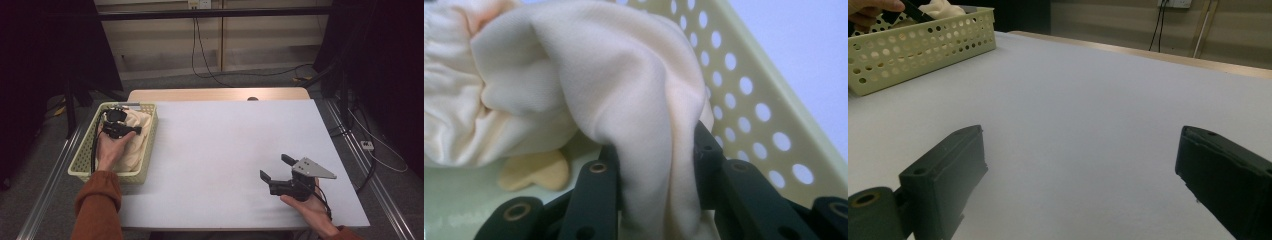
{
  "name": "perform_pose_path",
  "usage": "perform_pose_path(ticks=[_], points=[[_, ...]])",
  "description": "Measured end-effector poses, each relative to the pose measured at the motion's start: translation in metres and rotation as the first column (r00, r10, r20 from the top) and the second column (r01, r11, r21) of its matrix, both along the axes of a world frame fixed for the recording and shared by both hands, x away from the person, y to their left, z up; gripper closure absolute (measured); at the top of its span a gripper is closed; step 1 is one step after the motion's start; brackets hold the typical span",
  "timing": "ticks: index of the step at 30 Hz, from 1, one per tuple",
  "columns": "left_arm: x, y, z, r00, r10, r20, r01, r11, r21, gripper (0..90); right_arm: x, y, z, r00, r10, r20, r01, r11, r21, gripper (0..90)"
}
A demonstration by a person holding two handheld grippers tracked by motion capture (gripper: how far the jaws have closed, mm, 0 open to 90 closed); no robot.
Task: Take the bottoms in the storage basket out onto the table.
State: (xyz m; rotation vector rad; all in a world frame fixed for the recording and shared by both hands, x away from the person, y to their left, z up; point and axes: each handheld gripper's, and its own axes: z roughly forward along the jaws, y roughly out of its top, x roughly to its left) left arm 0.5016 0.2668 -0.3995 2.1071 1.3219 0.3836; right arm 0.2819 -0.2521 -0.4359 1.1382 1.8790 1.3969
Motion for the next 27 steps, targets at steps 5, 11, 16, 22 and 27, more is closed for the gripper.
perform_pose_path(ticks=[5,11,16,22,27], points=[[-0.003,0.005,0.006,0.9992,0.015,0.036,-0.012,0.9976,-0.068,71.0,-0.001,0.001,0.0,1.0,0.001,0.003,-0.001,1.0,-0.001,6.0],[-0.01,0.009,0.015,0.9956,0.022,0.092,-0.013,0.9952,-0.097,70.9,0.0,0.0,0.0,1.0,0.0,0.002,0.0,1.0,0.001,6.0],[-0.017,0.01,0.024,0.987,0.039,0.156,-0.024,0.9946,-0.101,70.9,0.0,0.0,0.0,1.0,-0.003,0.0,0.003,1.0,0.0,6.0],[-0.024,0.009,0.029,0.978,0.049,0.203,-0.027,0.9938,-0.108,70.9,0.0,-0.001,0.0,1.0,0.0,-0.001,0.0,1.0,0.005,6.0],[-0.038,0.006,0.032,0.9662,0.055,0.252,-0.022,0.9908,-0.134,70.9,0.0,-0.001,0.0,1.0,-0.004,-0.001,0.004,1.0,0.007,6.0]])
